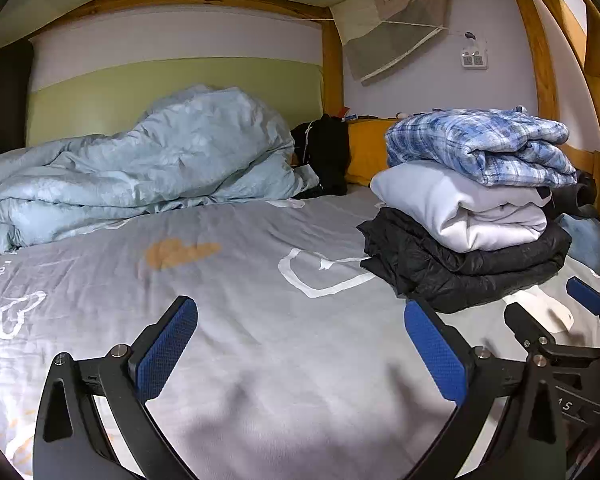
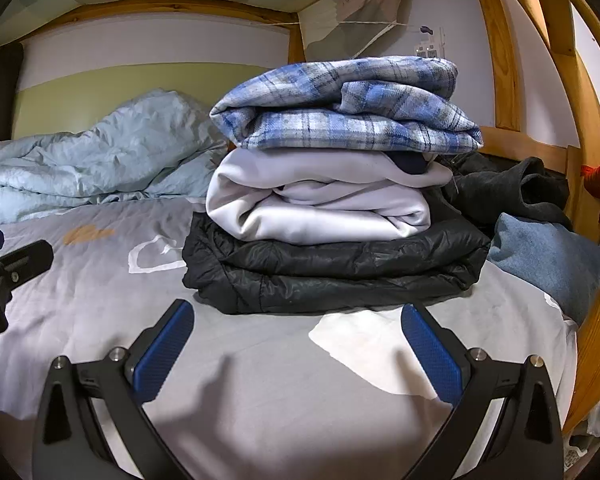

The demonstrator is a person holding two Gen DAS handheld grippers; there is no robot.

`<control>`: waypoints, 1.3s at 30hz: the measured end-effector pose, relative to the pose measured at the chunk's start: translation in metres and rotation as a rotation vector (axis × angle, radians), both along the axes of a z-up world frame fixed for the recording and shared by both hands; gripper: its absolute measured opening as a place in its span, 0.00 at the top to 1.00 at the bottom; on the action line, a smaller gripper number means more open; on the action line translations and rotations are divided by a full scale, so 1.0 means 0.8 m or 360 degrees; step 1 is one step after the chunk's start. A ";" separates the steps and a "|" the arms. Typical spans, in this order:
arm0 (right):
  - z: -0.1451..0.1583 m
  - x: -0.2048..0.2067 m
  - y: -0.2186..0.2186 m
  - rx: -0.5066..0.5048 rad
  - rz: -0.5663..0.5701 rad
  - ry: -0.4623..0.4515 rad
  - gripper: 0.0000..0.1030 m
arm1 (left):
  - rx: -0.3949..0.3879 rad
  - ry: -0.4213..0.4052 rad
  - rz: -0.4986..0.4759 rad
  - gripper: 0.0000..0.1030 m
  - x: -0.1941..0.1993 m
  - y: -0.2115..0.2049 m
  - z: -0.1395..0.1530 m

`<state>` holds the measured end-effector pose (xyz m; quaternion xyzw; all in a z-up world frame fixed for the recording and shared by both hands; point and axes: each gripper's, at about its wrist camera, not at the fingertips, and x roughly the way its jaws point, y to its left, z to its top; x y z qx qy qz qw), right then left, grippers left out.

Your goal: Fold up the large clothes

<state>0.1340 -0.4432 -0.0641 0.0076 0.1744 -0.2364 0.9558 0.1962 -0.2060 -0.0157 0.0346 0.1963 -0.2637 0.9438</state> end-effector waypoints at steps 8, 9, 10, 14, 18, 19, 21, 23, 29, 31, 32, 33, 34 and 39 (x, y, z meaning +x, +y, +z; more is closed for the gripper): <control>0.000 0.002 0.001 -0.0005 -0.0004 0.0013 0.00 | 0.0002 -0.0005 -0.0002 0.00 0.000 0.000 0.000; 0.000 0.002 0.001 -0.0005 -0.0004 0.0012 0.00 | 0.0001 -0.0004 -0.0002 0.00 0.000 0.000 0.000; 0.000 0.002 0.001 -0.0005 -0.0004 0.0011 0.00 | -0.0001 -0.0004 -0.0002 0.00 0.000 0.000 0.000; -0.001 0.002 0.000 -0.0007 -0.0006 0.0011 0.00 | 0.0002 0.0002 0.0001 0.00 0.000 0.000 0.000; -0.001 0.002 -0.001 -0.0005 -0.0005 0.0011 0.00 | -0.0001 0.0007 0.0004 0.00 0.000 0.001 0.000; -0.001 0.002 -0.001 -0.0004 -0.0006 0.0011 0.00 | -0.0001 0.0006 0.0004 0.00 -0.001 0.002 0.000; -0.001 0.002 0.000 -0.0002 -0.0007 0.0012 0.00 | 0.0002 0.0007 0.0002 0.00 0.000 0.002 0.000; -0.001 0.002 0.000 -0.0001 -0.0008 0.0011 0.00 | -0.0001 0.0008 0.0004 0.00 0.000 0.001 0.000; -0.001 0.002 0.000 -0.0001 -0.0008 0.0013 0.00 | 0.0003 0.0012 0.0004 0.00 0.001 0.002 -0.001; -0.001 0.002 0.000 -0.0001 -0.0008 0.0012 0.00 | 0.0006 0.0018 0.0007 0.00 0.001 0.003 -0.001; -0.001 0.002 0.000 -0.0001 -0.0008 0.0013 0.00 | 0.0007 0.0020 0.0006 0.00 0.001 0.004 -0.002; -0.001 0.002 0.000 -0.0002 -0.0008 0.0014 0.00 | 0.0008 0.0020 0.0006 0.00 0.001 0.004 -0.002; -0.001 0.002 0.000 -0.0003 -0.0009 0.0015 0.00 | 0.0008 0.0020 0.0007 0.00 0.001 0.004 -0.002; -0.001 0.002 0.000 0.0000 -0.0009 0.0016 0.00 | 0.0009 0.0026 0.0008 0.00 0.002 0.004 -0.003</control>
